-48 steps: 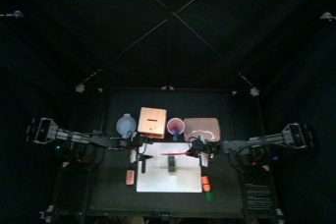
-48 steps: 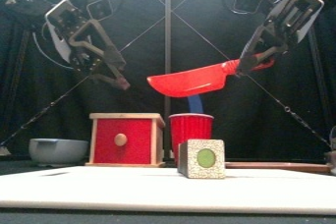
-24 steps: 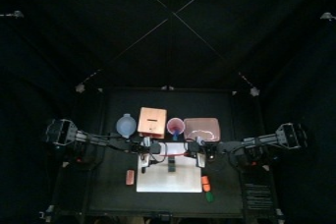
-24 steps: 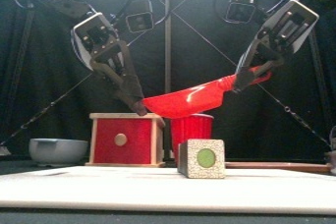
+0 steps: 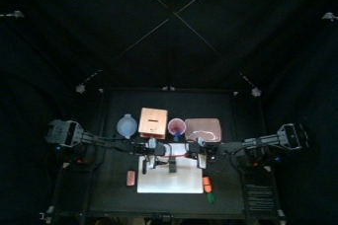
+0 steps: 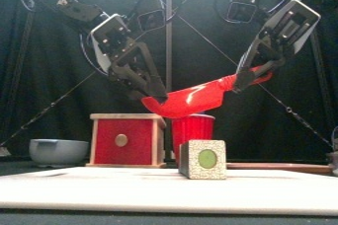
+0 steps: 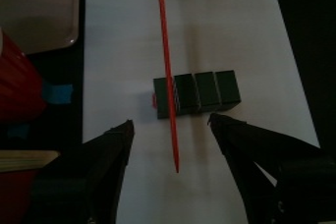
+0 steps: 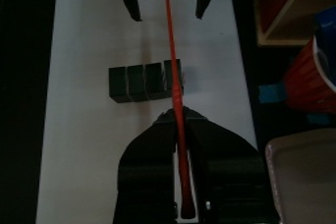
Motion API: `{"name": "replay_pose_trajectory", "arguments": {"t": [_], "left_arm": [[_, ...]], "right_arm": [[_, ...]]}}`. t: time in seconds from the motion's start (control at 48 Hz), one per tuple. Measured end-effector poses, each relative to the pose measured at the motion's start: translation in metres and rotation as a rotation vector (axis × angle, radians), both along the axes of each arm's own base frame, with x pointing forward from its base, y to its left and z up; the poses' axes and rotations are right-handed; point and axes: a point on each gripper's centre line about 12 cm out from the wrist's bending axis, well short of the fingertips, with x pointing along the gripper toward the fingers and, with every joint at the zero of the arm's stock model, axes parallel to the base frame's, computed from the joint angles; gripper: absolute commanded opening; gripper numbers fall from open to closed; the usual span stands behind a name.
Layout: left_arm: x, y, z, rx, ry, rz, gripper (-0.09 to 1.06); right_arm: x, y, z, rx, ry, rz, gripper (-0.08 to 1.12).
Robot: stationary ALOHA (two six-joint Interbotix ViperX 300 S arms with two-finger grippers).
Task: Place sushi on board then cut the sushi with the knife then place the pieces on the plate
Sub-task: Grasp knife edge with left hand
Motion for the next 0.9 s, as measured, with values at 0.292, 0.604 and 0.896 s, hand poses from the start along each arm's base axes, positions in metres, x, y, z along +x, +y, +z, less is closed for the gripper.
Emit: {"name": "replay_pose_trajectory", "arguments": {"t": [0.292,0.604,0.896], "left_arm": [[-0.0009,0.0031,-0.0022,-0.003,-0.004,0.01,0.79],[-0.0014,0.0037,-0.0021,-0.003,-0.004,0.011,0.63],[-0.0006,0.0036,-0.0092,-0.003,0.012,0.012,0.51]], "right_arm": [[0.0,0.0,0.0,0.0,0.0,0.0,0.32],[0.0004,0.0001,-0.0007,0.0,0.0,0.0,0.32],[0.0027,0.0005,-0.0063,0.005,0.011,0.0,0.32]]}}
